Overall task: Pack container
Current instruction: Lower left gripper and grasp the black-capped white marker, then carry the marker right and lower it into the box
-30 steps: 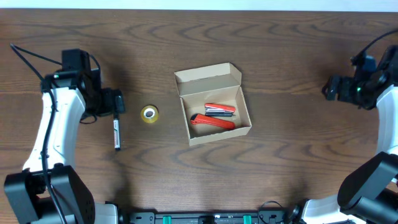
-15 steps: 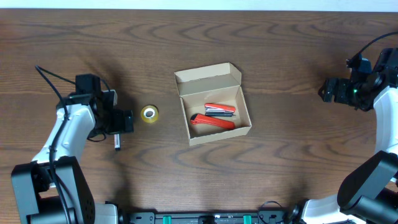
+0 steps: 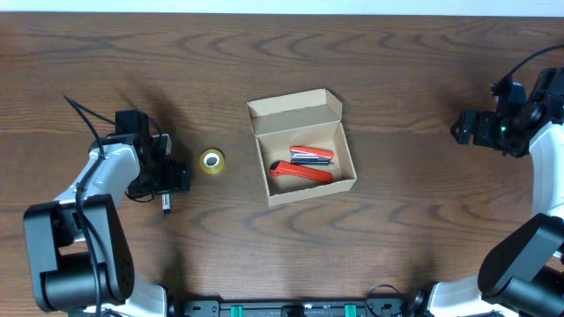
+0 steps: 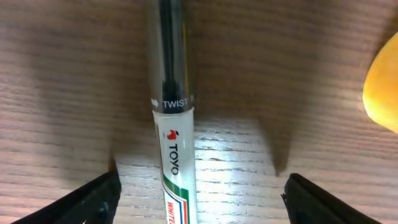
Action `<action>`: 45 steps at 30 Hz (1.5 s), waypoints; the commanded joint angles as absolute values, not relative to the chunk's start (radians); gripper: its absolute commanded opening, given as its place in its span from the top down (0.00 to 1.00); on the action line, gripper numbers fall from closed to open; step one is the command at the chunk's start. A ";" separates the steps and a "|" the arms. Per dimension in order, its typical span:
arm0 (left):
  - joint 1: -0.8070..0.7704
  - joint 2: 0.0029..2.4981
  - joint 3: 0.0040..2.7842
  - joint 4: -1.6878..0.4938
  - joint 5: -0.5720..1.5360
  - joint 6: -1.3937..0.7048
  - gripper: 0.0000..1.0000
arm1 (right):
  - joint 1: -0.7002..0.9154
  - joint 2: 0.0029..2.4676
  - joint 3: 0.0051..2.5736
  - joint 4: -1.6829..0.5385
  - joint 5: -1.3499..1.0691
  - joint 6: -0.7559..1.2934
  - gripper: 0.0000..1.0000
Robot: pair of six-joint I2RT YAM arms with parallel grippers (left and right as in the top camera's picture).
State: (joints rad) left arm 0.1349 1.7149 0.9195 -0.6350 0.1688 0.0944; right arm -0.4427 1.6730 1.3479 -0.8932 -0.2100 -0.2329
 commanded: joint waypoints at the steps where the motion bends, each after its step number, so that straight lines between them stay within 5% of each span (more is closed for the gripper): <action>1: 0.138 1.760 0.908 -0.630 0.177 0.090 0.15 | -0.437 1.667 1.345 -0.893 -0.222 -0.216 0.02; 7: 0.138 1.760 0.908 -0.640 0.178 0.089 0.25 | -0.437 1.667 1.345 -0.892 -0.222 -0.214 0.02; 13: 0.138 1.760 0.908 -0.656 0.184 0.090 0.56 | -0.437 1.667 1.345 -0.889 -0.222 -0.213 0.02; 22: 0.138 1.760 0.908 -0.675 0.175 0.090 0.75 | -0.437 1.667 1.345 -0.889 -0.222 -0.213 0.02; 26: 0.138 1.760 0.908 -0.676 0.141 0.090 0.94 | -0.437 1.666 1.345 -0.889 -0.222 -0.213 0.02; 45: 0.080 1.671 1.228 -0.895 0.442 0.119 0.94 | -0.430 1.666 1.345 -0.883 -0.222 -0.213 0.02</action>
